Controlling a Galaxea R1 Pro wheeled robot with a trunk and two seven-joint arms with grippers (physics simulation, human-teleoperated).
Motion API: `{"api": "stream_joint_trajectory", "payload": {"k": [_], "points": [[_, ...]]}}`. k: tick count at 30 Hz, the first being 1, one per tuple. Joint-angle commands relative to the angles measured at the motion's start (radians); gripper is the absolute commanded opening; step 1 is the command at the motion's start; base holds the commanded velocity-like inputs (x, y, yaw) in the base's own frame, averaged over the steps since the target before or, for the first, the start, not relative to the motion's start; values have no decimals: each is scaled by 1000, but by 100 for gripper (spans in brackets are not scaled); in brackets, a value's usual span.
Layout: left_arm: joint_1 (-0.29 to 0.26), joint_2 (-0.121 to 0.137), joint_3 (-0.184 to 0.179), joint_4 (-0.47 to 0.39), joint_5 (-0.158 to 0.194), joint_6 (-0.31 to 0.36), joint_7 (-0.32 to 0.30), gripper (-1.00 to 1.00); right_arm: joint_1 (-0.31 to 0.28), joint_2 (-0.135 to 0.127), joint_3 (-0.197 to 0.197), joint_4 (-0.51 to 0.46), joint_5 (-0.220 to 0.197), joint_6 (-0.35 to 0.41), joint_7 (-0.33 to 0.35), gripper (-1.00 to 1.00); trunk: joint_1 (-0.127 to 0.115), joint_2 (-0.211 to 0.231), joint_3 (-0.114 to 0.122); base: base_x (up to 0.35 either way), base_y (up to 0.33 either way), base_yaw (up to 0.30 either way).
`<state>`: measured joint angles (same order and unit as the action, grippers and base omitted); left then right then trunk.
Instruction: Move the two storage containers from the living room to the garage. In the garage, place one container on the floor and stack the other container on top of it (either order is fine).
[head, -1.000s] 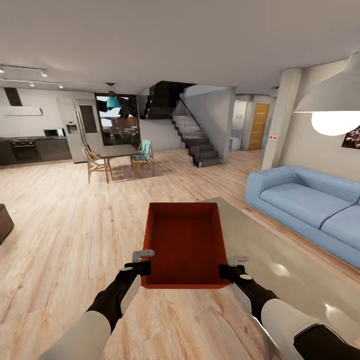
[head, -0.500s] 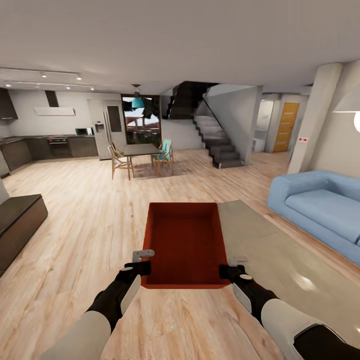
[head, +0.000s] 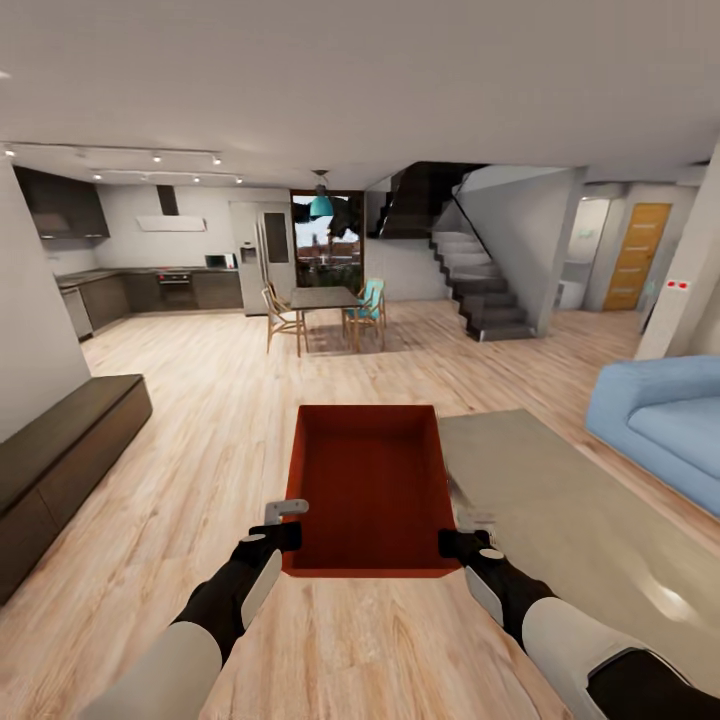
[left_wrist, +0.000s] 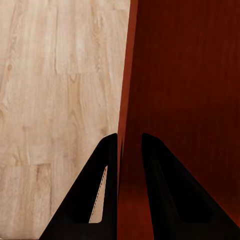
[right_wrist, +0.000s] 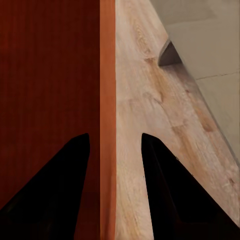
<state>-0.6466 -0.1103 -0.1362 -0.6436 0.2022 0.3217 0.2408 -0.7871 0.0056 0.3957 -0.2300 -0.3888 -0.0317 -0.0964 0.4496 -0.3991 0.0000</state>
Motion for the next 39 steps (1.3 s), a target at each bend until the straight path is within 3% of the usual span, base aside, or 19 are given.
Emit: {"api": "stream_joint_trajectory", "payload": {"k": [1, 7, 15, 39], "points": [[-1, 1, 35, -4, -17, -9, 15, -100, 0, 0, 0, 0, -22, -2, 9, -100, 0, -1, 0, 0, 0, 280], [-1, 1, 35, -4, -17, -9, 15, -100, 0, -1, 0, 0, -22, -2, 9, -100, 0, -1, 0, 0, 0, 277], [-1, 1, 34, -4, -17, -9, 15, -100, 0, -1, 0, 0, -24, -4, 10, -100, 0, -1, 0, 51, 0, 58], [-1, 1, 37, 2, -17, -9, 14, -100, 0, -1, 0, 0, -24, 0, 11, -100, 0, -1, 0, 315, 0, 0]]}}
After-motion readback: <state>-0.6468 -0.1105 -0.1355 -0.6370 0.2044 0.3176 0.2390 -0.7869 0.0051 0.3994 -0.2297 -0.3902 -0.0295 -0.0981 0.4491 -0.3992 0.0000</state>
